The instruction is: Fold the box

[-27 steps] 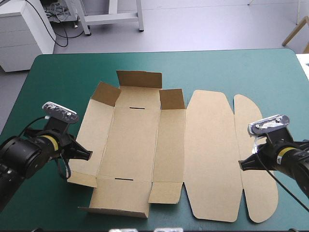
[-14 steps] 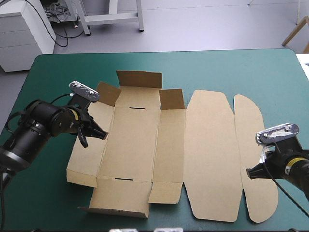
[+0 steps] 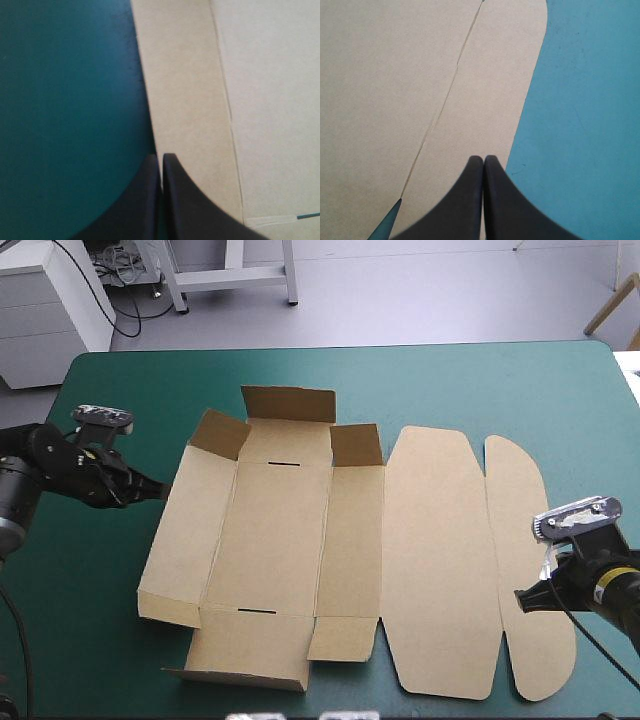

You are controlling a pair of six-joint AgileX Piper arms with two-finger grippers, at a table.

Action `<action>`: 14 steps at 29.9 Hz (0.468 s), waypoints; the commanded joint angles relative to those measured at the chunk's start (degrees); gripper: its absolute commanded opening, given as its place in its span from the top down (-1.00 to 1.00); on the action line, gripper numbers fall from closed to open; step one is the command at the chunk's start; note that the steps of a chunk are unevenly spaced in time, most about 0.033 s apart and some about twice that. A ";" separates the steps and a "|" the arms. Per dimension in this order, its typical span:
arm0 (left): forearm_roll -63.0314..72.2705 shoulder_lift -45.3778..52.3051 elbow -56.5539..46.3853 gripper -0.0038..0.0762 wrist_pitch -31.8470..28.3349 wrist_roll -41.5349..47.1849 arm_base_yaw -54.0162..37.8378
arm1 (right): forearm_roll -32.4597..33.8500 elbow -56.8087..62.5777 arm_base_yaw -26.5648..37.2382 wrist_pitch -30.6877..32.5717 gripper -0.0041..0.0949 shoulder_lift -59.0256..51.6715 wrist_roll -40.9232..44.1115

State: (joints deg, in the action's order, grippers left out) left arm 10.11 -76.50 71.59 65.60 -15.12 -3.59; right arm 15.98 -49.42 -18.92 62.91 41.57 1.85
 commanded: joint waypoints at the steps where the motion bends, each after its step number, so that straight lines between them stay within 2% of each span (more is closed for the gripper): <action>1: 3.53 1.61 1.99 0.87 -0.11 -0.53 -6.86 | 2.01 -1.46 0.27 -3.49 0.96 -0.07 -0.68; 6: 4.48 1.61 1.99 0.87 -2.93 0.30 -15.76 | 2.01 -1.46 0.27 -4.39 0.96 -0.07 -0.68; 9: 4.48 1.61 1.99 0.84 -2.21 0.52 -18.44 | 1.78 -1.46 0.27 -4.78 0.96 -0.07 -0.68; 11: 4.48 1.61 1.99 0.71 -0.06 0.52 -19.19 | 1.78 -1.46 0.27 -4.76 0.96 -0.07 -0.68; 14: 4.64 1.42 1.99 0.38 4.12 -1.49 -19.30 | 1.78 -1.46 0.27 -5.55 0.96 -0.07 -0.68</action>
State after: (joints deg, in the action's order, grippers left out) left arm 12.78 -76.50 71.63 67.49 -15.41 -22.67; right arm 16.19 -49.42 -18.92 60.91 41.57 1.63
